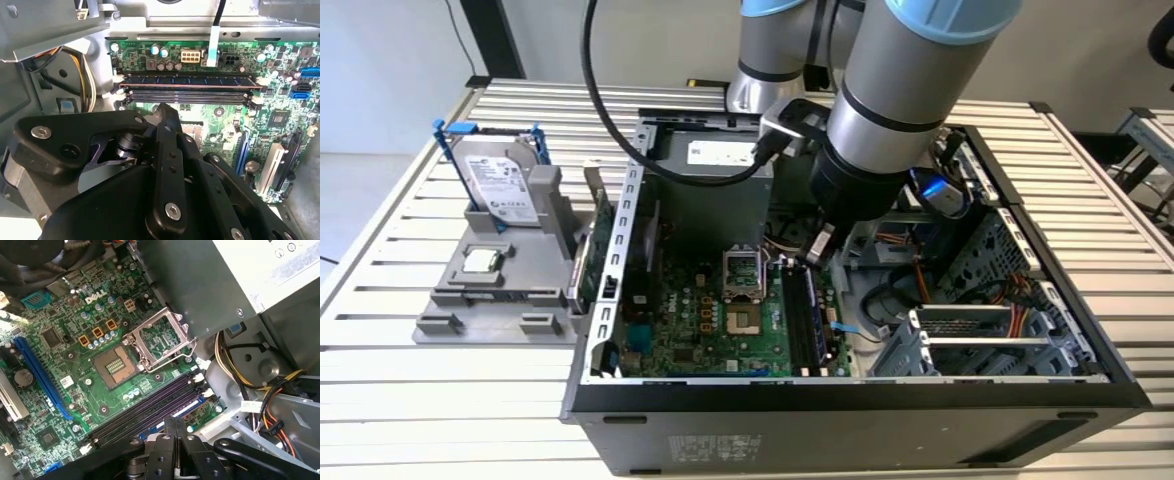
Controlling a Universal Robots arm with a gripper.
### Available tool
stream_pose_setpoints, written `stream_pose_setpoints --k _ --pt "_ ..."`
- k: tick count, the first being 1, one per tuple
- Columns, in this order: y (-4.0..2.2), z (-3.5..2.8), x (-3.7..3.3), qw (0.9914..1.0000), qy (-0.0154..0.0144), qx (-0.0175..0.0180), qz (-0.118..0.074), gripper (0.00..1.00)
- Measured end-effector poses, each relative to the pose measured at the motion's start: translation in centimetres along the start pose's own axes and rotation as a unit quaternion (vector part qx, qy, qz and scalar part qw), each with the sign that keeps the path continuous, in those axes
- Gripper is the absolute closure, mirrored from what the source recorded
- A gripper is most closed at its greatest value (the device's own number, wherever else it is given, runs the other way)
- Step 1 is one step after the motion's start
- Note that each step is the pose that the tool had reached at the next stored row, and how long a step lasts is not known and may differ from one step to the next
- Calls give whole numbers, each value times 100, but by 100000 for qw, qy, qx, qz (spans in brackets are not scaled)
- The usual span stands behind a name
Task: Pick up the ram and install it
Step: 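Press down the ram until it locks into place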
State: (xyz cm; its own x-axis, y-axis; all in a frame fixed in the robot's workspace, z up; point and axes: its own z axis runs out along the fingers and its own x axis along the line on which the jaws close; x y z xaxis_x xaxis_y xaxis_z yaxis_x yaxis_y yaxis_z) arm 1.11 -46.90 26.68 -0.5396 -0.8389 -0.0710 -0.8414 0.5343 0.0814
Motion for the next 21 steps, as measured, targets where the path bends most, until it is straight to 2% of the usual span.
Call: stream_pose_setpoints --k 5,9,14,21 --pt "0 1 0 100000 11 -9 -93 100" --pt "-1 21 1 99949 222 -170 -3187 100" --pt "-2 26 2 99749 400 -222 -7060 100" --pt "-16 25 -7 99428 584 -470 -10659 100"
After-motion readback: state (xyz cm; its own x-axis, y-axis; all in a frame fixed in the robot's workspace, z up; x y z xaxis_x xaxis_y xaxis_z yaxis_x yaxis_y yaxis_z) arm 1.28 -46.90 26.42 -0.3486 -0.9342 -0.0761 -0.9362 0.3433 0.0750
